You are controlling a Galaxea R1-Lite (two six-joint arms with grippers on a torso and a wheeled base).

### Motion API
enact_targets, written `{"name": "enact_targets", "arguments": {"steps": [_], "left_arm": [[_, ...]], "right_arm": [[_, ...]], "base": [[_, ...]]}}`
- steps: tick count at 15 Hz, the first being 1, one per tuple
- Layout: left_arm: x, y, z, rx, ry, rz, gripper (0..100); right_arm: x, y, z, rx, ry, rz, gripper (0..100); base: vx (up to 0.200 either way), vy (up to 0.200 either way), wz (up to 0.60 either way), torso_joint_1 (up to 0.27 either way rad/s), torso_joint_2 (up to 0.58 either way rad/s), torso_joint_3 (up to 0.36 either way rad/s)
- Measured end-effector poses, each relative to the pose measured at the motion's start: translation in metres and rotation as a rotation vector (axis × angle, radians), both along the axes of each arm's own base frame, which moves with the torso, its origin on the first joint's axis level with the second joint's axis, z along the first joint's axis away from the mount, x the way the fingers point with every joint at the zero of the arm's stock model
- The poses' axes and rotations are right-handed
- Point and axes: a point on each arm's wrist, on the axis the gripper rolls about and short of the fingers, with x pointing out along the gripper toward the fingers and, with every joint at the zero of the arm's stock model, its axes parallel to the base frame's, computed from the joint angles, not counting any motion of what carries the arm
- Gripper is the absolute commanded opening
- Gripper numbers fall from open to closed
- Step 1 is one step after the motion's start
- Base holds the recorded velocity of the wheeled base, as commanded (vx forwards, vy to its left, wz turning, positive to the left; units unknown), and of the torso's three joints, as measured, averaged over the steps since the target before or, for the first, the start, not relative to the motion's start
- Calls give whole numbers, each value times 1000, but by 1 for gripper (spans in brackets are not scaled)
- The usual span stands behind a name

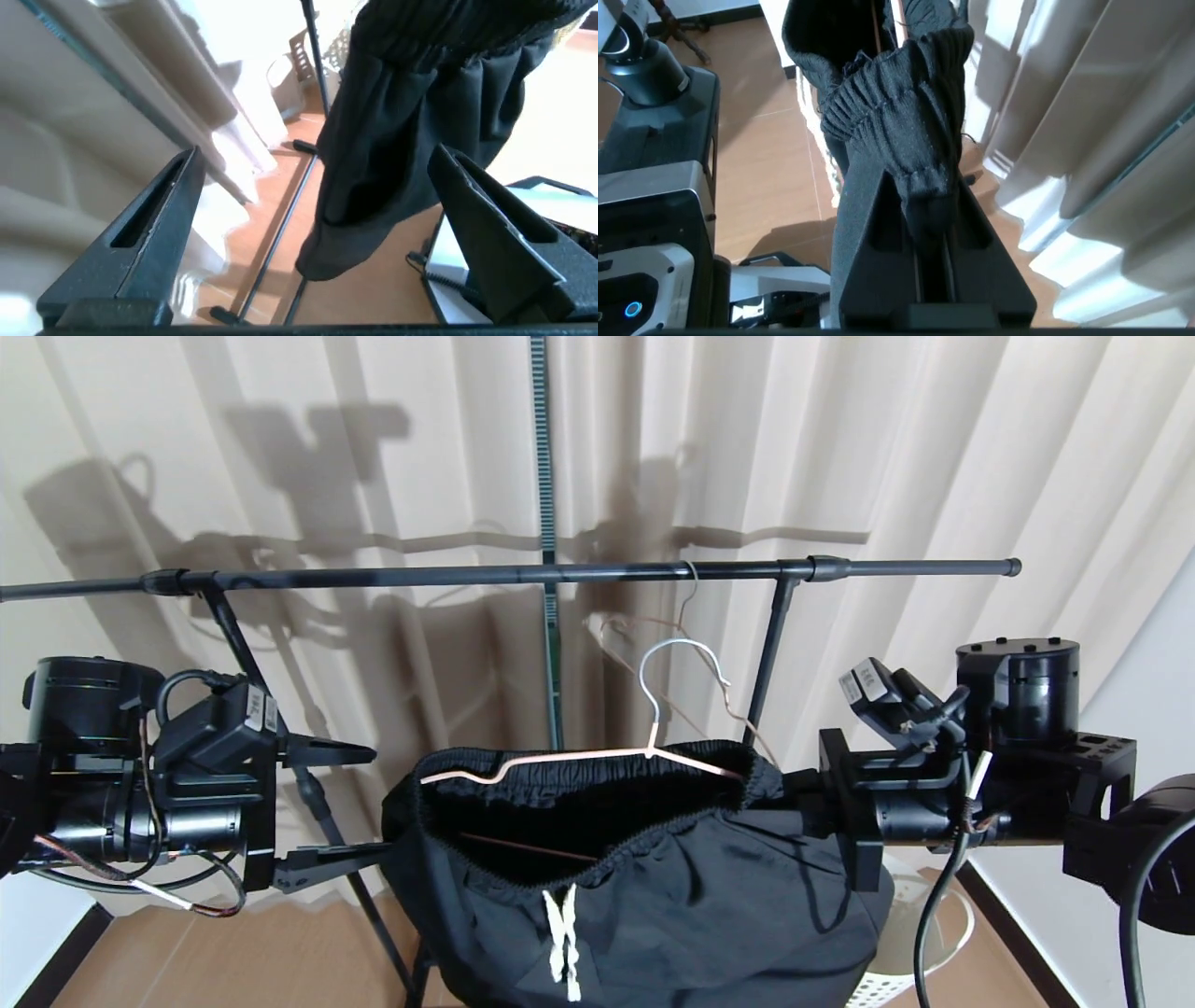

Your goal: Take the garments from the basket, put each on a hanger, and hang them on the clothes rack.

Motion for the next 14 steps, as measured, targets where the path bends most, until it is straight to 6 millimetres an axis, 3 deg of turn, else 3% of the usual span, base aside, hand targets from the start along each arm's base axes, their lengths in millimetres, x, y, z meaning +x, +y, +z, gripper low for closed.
{"name": "enact_targets", "arguments": {"steps": [7, 14], "left_arm": [[23, -36, 11, -30, 26, -86, 100], [30, -69, 9, -19, 37, -173, 100]], "right_arm": [[-15, 5, -1, -14, -39, 54, 0], [-10, 13, -4, -22, -46, 76, 0]], "base": [[0, 0, 0, 0, 0, 0], [0, 0, 0, 0, 0, 0]]}}
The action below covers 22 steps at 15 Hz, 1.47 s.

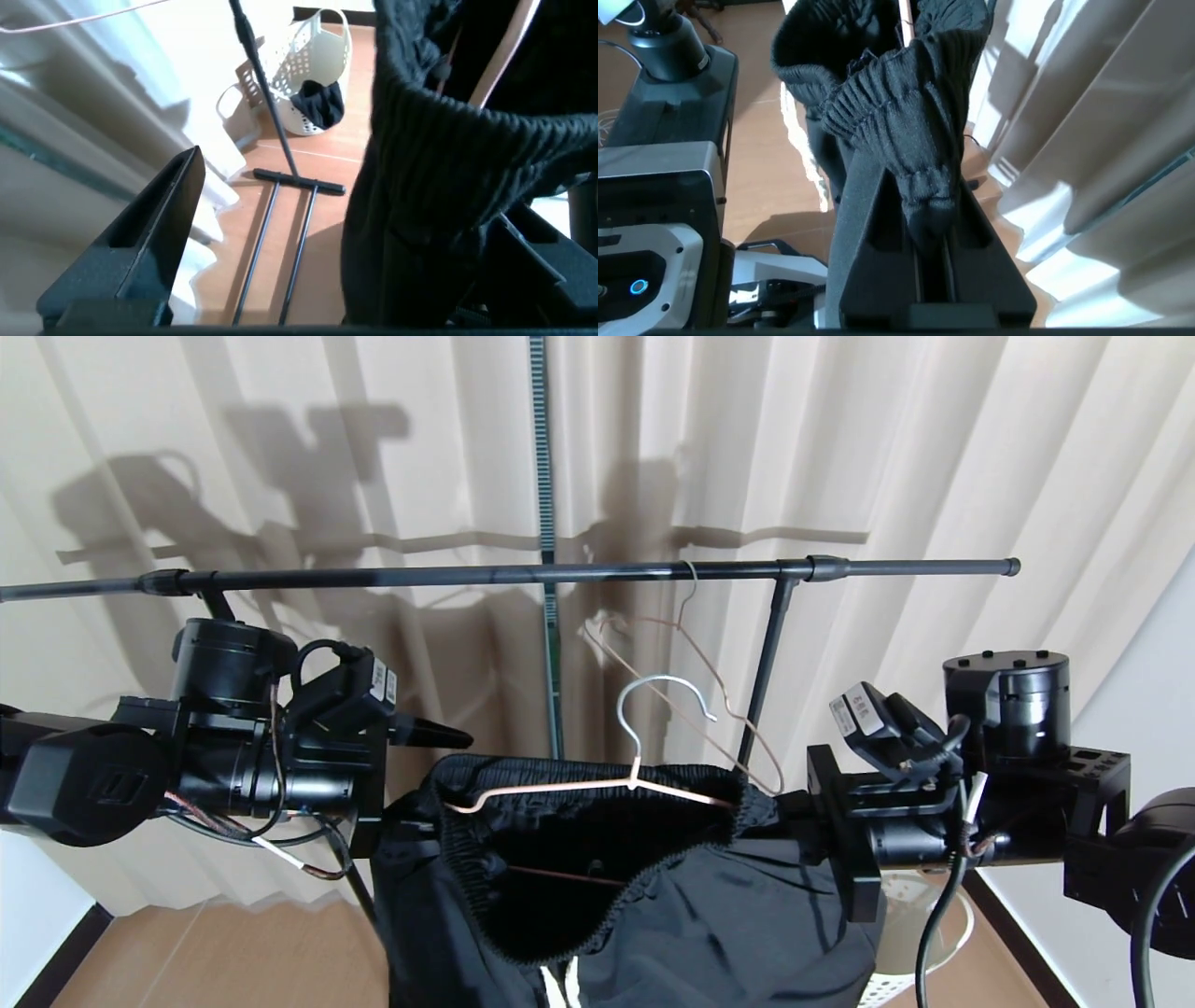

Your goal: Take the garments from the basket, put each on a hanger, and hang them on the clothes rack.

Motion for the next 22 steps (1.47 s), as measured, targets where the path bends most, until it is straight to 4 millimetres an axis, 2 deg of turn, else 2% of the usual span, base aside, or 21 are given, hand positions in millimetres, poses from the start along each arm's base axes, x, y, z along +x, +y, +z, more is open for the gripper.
{"name": "enact_targets", "arguments": {"steps": [9, 10, 19, 20, 22], "left_arm": [[-4, -27, -4, 35, 6, -55, 100], [-5, -28, -5, 36, 8, -58, 0], [-6, -27, -3, 42, 9, -36, 0], [-5, -27, -2, 42, 5, -33, 0], [-5, -24, -1, 41, 3, -22, 0]], "right_arm": [[13, 7, 0, 3, -5, 2, 0], [13, 7, 0, 3, -5, 2, 0], [13, 6, -1, 5, -1, -2, 0], [13, 5, -1, 5, 0, -4, 100], [14, 3, -1, 6, 0, -10, 100]], "base": [[0, 0, 0, 0, 0, 0], [0, 0, 0, 0, 0, 0], [0, 0, 0, 0, 0, 0], [0, 0, 0, 0, 0, 0], [0, 0, 0, 0, 0, 0]]}}
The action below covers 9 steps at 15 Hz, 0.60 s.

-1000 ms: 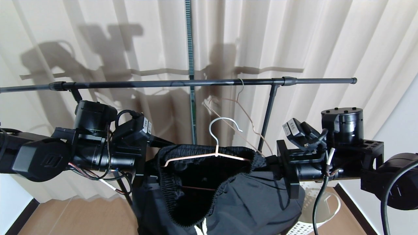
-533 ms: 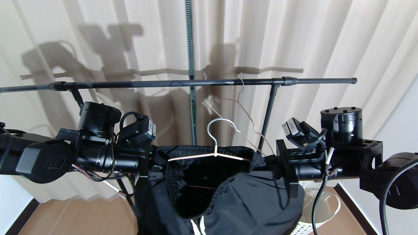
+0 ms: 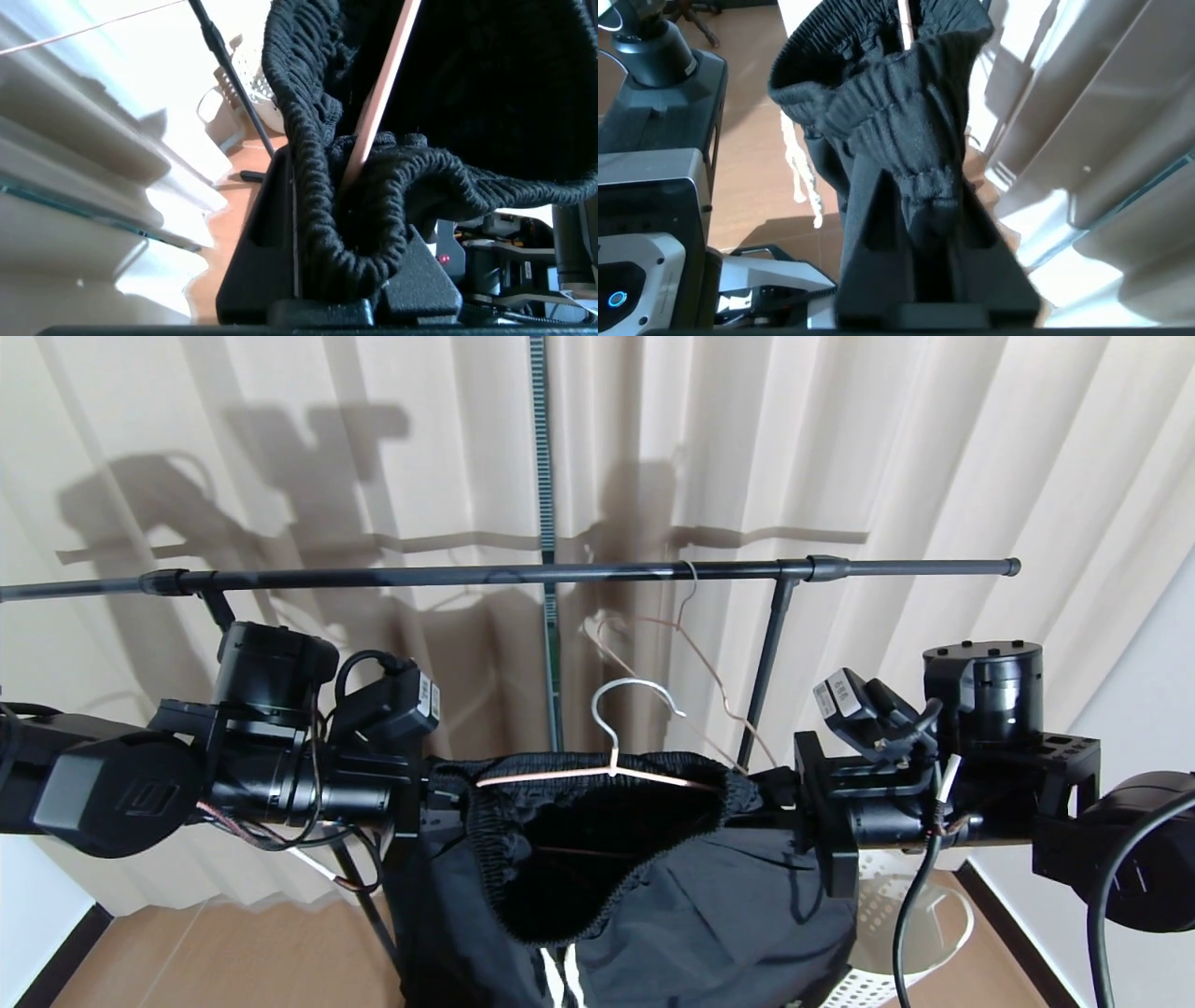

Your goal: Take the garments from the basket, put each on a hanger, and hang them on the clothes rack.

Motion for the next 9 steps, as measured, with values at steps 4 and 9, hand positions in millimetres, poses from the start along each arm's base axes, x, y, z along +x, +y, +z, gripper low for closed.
{"name": "enact_targets", "arguments": {"steps": [4, 9], "left_arm": [[-2, 5, 5, -15, 14, 31, 0], [-7, 21, 14, -30, 3, 87, 0]], "right_arm": [[4, -10, 0, -4, -12, -30, 100], [10, -34, -1, 9, -31, -66, 100]], "base": [[0, 0, 0, 0, 0, 0], [0, 0, 0, 0, 0, 0]]}}
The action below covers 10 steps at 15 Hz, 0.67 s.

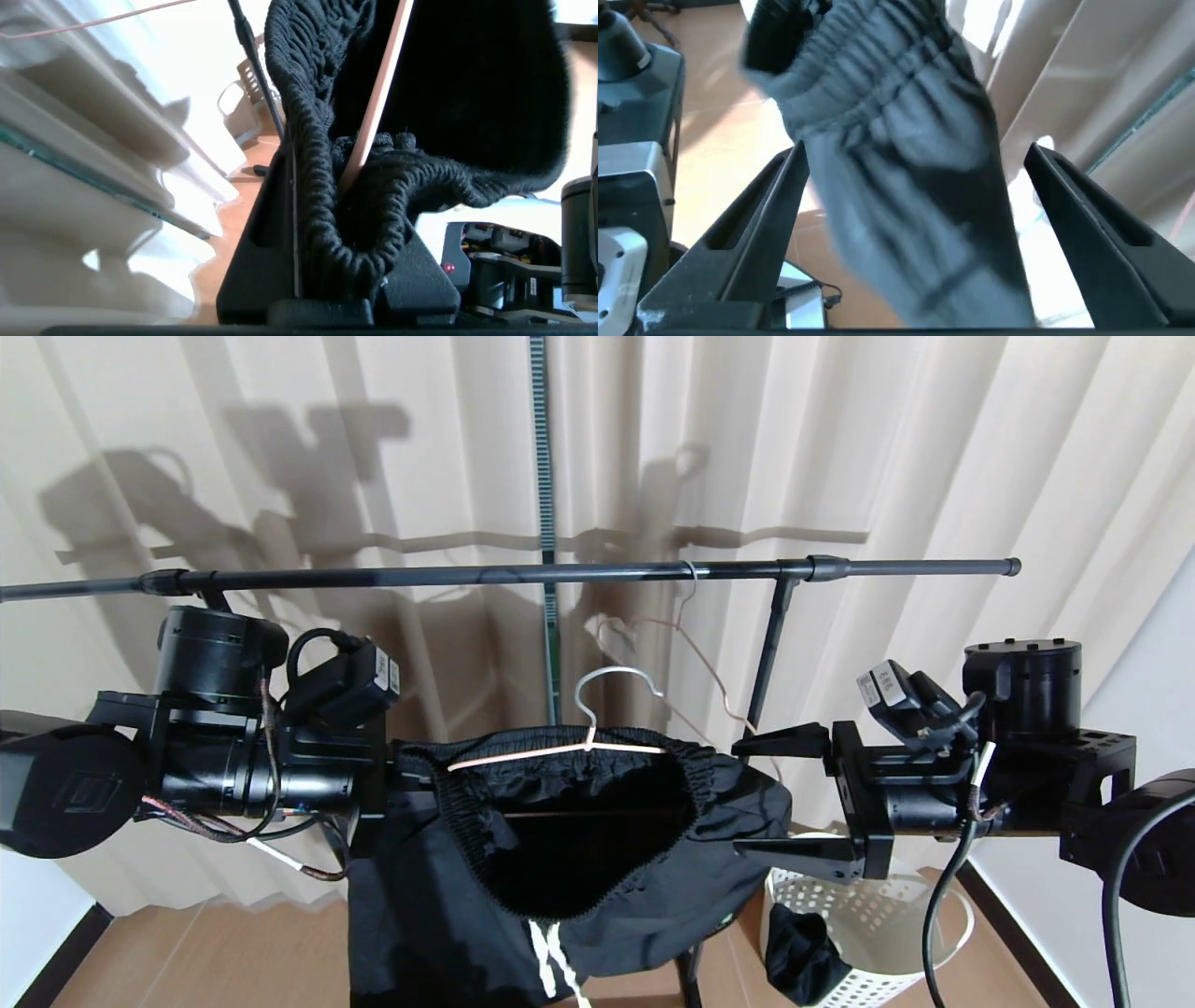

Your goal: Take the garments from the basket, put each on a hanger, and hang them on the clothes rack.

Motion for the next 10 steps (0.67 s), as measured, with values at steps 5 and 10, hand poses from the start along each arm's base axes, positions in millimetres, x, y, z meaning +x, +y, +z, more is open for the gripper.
{"name": "enact_targets", "arguments": {"steps": [5, 10], "left_arm": [[-11, 12, 2, -17, 26, 46, 0], [-23, 17, 8, -37, 37, 70, 0]], "right_arm": [[3, -12, 0, 10, -7, -17, 100], [12, -31, -13, -33, -82, -39, 100]], "base": [[0, 0, 0, 0, 0, 0], [0, 0, 0, 0, 0, 0]]}}
